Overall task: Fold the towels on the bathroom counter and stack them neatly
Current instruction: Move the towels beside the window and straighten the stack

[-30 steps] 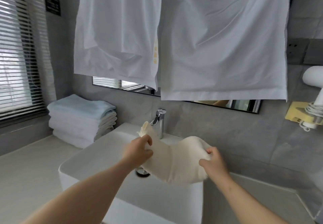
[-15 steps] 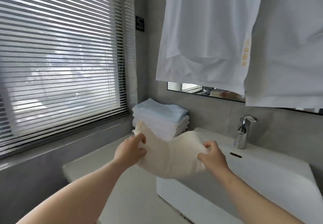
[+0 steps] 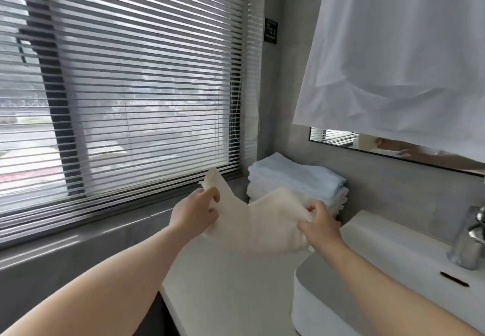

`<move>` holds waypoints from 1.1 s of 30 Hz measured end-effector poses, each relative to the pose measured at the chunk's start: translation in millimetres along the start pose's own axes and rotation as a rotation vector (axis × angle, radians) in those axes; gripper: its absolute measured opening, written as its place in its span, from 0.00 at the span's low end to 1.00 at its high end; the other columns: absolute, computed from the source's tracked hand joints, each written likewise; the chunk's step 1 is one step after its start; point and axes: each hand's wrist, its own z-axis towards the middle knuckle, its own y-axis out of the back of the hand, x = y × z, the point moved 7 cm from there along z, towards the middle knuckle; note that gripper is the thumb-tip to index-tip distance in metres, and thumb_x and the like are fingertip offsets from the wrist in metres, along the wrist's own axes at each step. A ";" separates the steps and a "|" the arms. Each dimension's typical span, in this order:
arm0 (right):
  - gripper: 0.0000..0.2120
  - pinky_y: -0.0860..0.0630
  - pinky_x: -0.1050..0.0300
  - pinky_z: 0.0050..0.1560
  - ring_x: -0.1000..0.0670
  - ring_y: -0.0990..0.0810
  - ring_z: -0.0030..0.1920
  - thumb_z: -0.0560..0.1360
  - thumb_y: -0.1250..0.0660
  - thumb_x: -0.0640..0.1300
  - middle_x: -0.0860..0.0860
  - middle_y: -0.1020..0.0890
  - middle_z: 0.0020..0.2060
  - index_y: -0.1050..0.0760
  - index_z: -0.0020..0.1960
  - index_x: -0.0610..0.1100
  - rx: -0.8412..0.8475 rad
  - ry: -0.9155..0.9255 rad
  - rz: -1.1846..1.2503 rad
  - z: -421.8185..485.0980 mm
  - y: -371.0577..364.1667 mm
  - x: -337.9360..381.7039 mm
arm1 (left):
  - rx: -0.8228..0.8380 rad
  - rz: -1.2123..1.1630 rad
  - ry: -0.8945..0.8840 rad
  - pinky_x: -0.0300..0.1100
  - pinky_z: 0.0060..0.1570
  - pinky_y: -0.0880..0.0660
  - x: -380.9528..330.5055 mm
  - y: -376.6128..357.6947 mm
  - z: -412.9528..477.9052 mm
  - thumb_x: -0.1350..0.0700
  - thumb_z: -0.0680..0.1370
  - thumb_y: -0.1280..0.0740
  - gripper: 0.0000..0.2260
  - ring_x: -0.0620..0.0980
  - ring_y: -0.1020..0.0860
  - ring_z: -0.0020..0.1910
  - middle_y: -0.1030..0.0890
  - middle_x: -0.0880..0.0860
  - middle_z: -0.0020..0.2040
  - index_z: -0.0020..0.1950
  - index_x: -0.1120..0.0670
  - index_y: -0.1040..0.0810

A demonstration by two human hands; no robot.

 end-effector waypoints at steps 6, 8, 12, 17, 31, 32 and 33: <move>0.13 0.37 0.59 0.35 0.54 0.32 0.38 0.73 0.40 0.35 0.52 0.28 0.42 0.37 0.52 0.49 -0.034 0.034 0.038 56.1 -10.9 12.7 | -0.033 0.000 -0.023 0.43 0.37 0.33 -0.7 -11.9 66.1 0.57 0.74 0.40 0.11 0.52 0.26 0.42 0.27 0.47 0.49 0.55 0.46 0.30; 0.13 0.35 0.58 0.36 0.50 0.30 0.42 0.73 0.40 0.35 0.52 0.28 0.44 0.36 0.53 0.49 -0.073 0.033 0.077 79.7 -2.4 10.2 | -0.059 -0.062 -0.016 0.43 0.37 0.32 -6.9 -19.0 95.9 0.57 0.74 0.39 0.11 0.53 0.26 0.43 0.27 0.48 0.48 0.54 0.46 0.29; 0.15 0.36 0.56 0.42 0.48 0.29 0.47 0.72 0.37 0.35 0.50 0.28 0.47 0.35 0.53 0.49 -0.168 -0.013 0.124 128.3 23.3 -3.8 | -0.072 -0.153 -0.051 0.42 0.37 0.33 -29.9 -38.7 151.4 0.58 0.74 0.39 0.11 0.52 0.27 0.43 0.26 0.49 0.50 0.54 0.47 0.28; 0.16 0.35 0.56 0.37 0.48 0.28 0.47 0.71 0.37 0.34 0.51 0.27 0.47 0.33 0.54 0.48 -0.269 -0.037 0.211 169.0 43.5 -15.7 | -0.080 -0.200 -0.070 0.42 0.37 0.34 -44.0 -57.5 209.8 0.58 0.74 0.38 0.11 0.52 0.27 0.44 0.26 0.50 0.50 0.55 0.48 0.28; 0.15 0.36 0.55 0.34 0.50 0.30 0.35 0.72 0.42 0.30 0.51 0.28 0.39 0.31 0.52 0.47 -0.479 -0.095 0.245 214.6 54.1 -35.5 | -0.016 -0.234 -0.242 0.42 0.38 0.33 -64.7 -106.0 317.5 0.59 0.75 0.40 0.09 0.51 0.28 0.44 0.26 0.51 0.54 0.54 0.49 0.29; 0.14 0.35 0.56 0.35 0.50 0.30 0.35 0.72 0.43 0.30 0.51 0.28 0.39 0.31 0.51 0.47 -0.496 -0.098 0.234 217.8 53.3 -35.4 | -0.004 -0.235 -0.255 0.42 0.38 0.34 -65.4 -111.9 324.9 0.59 0.75 0.40 0.09 0.51 0.28 0.43 0.26 0.51 0.54 0.54 0.48 0.29; 0.14 0.35 0.56 0.34 0.50 0.30 0.35 0.72 0.43 0.30 0.51 0.28 0.39 0.31 0.51 0.47 -0.512 -0.107 0.224 221.2 51.9 -35.5 | 0.003 -0.234 -0.270 0.42 0.38 0.34 -66.6 -116.1 331.6 0.59 0.75 0.40 0.09 0.51 0.28 0.43 0.26 0.51 0.53 0.54 0.48 0.29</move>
